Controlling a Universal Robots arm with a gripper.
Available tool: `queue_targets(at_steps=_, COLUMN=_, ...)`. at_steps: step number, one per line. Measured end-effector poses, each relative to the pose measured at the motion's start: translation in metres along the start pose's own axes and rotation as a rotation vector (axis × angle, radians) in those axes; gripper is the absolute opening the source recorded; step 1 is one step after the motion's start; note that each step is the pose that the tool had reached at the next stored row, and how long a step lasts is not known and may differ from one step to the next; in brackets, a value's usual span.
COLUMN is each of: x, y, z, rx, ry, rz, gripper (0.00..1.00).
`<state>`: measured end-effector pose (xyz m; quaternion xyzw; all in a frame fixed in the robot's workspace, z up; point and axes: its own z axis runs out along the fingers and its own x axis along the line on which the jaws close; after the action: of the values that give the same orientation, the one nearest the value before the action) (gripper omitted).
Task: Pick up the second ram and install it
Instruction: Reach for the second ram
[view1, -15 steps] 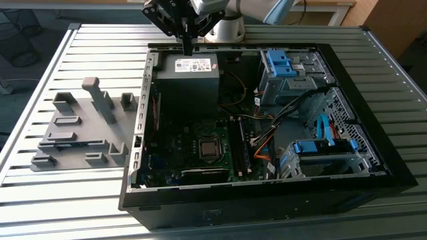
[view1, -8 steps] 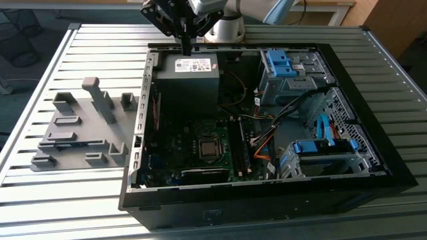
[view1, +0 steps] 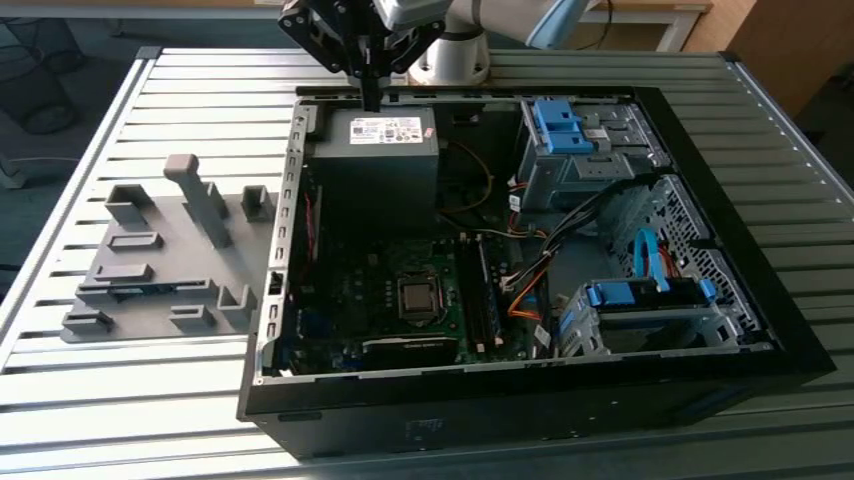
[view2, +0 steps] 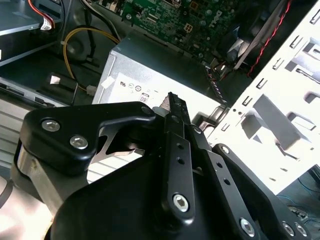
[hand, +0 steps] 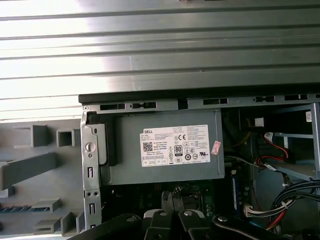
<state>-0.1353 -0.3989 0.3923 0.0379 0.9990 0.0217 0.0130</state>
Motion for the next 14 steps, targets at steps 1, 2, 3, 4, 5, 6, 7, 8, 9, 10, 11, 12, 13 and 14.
queue_targets(at_steps=1, x=0.0002, y=0.0, z=0.0, rx=0.0, ry=0.0, rz=0.0, gripper=0.11)
queue_targets(at_steps=2, x=0.0004, y=0.0, z=0.0, rx=0.0, ry=0.0, rz=0.0, gripper=0.11)
queue_targets(at_steps=3, x=0.0006, y=0.0, z=0.0001, rx=0.0, ry=0.0, rz=0.0, gripper=0.11)
queue_targets(at_steps=4, x=0.0009, y=-0.0001, z=0.0001, rx=0.0, ry=0.0, rz=0.0, gripper=0.11)
queue_targets(at_steps=5, x=0.0011, y=-0.0001, z=0.0001, rx=0.0, ry=0.0, rz=0.0, gripper=0.11)
queue_targets(at_steps=6, x=0.0013, y=-0.0001, z=0.0001, rx=0.0, ry=0.0, rz=0.0, gripper=0.11)
queue_targets(at_steps=7, x=0.0016, y=-0.0001, z=0.0001, rx=0.0, ry=0.0, rz=0.0, gripper=0.11)
queue_targets(at_steps=8, x=0.0018, y=-0.0001, z=0.0001, rx=0.0, ry=0.0, rz=0.0, gripper=0.11)
queue_targets(at_steps=9, x=0.002, y=-0.0002, z=0.0002, rx=-0.0001, ry=0.0, rz=0.0, gripper=0.11)
queue_targets(at_steps=10, x=0.0022, y=-0.0002, z=0.0002, rx=-0.0001, ry=-0.0001, rz=0.0, gripper=0.11)
queue_targets(at_steps=11, x=0.0024, y=-0.0002, z=0.0002, rx=-0.0001, ry=0.0, rz=0.0, gripper=0.11)
queue_targets(at_steps=12, x=0.0027, y=-0.0002, z=0.0002, rx=0.0, ry=0.0, rz=0.0, gripper=0.11)
queue_targets(at_steps=13, x=0.003, y=-0.0002, z=0.0002, rx=0.0, ry=0.0, rz=0.0, gripper=0.11)
queue_targets(at_steps=14, x=0.0032, y=-0.0002, z=0.0003, rx=0.0, ry=0.0, rz=0.0, gripper=0.11)
